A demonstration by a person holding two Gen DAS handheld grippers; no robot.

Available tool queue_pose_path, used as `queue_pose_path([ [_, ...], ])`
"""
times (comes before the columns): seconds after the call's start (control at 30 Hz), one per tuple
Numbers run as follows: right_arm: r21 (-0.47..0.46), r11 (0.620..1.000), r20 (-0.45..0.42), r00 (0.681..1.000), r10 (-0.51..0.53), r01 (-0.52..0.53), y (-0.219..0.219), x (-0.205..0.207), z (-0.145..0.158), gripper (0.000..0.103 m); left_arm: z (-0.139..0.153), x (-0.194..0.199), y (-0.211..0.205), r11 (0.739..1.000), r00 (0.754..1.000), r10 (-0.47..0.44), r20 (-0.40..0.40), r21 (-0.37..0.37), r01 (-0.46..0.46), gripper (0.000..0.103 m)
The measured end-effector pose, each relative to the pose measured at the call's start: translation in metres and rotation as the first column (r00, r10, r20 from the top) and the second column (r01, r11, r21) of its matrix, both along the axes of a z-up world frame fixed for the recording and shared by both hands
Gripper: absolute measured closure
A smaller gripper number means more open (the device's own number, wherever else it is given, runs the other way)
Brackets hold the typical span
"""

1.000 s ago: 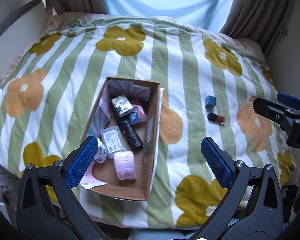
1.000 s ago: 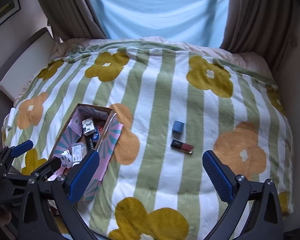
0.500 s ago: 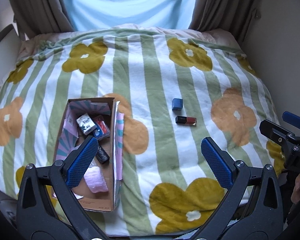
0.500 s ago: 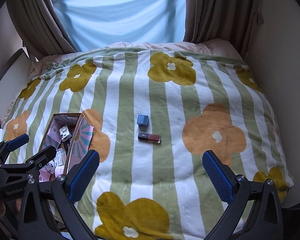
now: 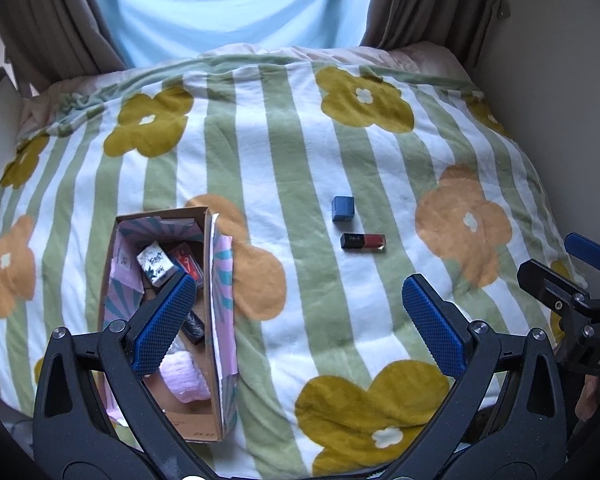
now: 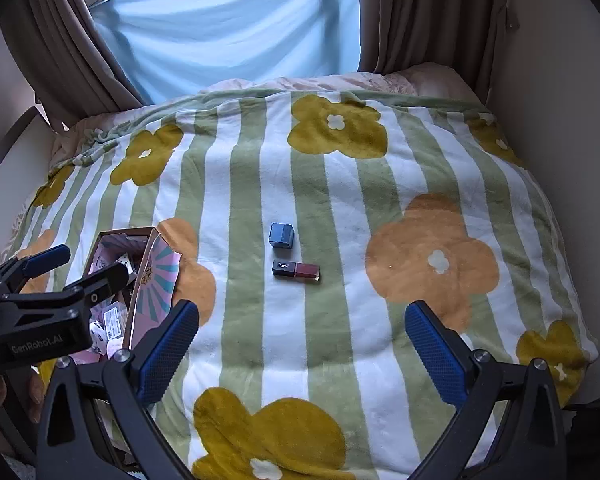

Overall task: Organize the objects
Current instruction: 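Withdraw both tools from the box toward the blue cube and lipstick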

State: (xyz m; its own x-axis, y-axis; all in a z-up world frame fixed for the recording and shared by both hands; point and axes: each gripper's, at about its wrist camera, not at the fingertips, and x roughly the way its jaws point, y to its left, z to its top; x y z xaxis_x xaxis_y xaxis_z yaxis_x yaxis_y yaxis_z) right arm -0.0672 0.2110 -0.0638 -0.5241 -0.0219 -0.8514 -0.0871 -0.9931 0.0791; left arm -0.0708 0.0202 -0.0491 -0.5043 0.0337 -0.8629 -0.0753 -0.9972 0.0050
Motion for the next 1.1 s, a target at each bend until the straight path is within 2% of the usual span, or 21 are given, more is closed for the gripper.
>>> queue_pose_path([
  [0.2,-0.014,1.0,0.005,1.0,-0.004,0.004,-0.005,-0.012,-0.023,0.001,-0.011,-0.034,0.006,0.999,0.999,-0.039,0.029,0.017,0.039,0.0],
  [0.4,-0.043,0.999,0.0,1.0,-0.024,0.024,-0.006,-0.037,-0.064,0.001,-0.04,-0.081,0.016,0.995,0.993,-0.093,0.072,0.035,0.091,0.0],
  [0.63,-0.088,0.992,-0.007,0.996,-0.087,0.086,0.0,-0.074,-0.132,0.001,-0.106,-0.145,0.027,0.99,0.977,-0.132,0.17,0.077,0.12,0.0],
  [0.9,-0.138,0.979,0.026,0.988,-0.15,0.152,0.01,-0.109,-0.21,0.001,-0.196,-0.203,0.046,0.986,0.958,-0.163,0.234,0.079,0.148,0.001],
  [1.03,-0.142,0.976,0.037,0.986,-0.165,0.168,0.012,-0.118,-0.233,0.001,-0.23,-0.224,0.055,0.985,0.952,-0.17,0.256,0.078,0.155,0.003],
  [1.1,-0.139,0.976,0.044,0.985,-0.165,0.169,0.011,-0.121,-0.241,0.001,-0.244,-0.232,0.059,0.984,0.948,-0.174,0.266,0.081,0.158,0.006],
])
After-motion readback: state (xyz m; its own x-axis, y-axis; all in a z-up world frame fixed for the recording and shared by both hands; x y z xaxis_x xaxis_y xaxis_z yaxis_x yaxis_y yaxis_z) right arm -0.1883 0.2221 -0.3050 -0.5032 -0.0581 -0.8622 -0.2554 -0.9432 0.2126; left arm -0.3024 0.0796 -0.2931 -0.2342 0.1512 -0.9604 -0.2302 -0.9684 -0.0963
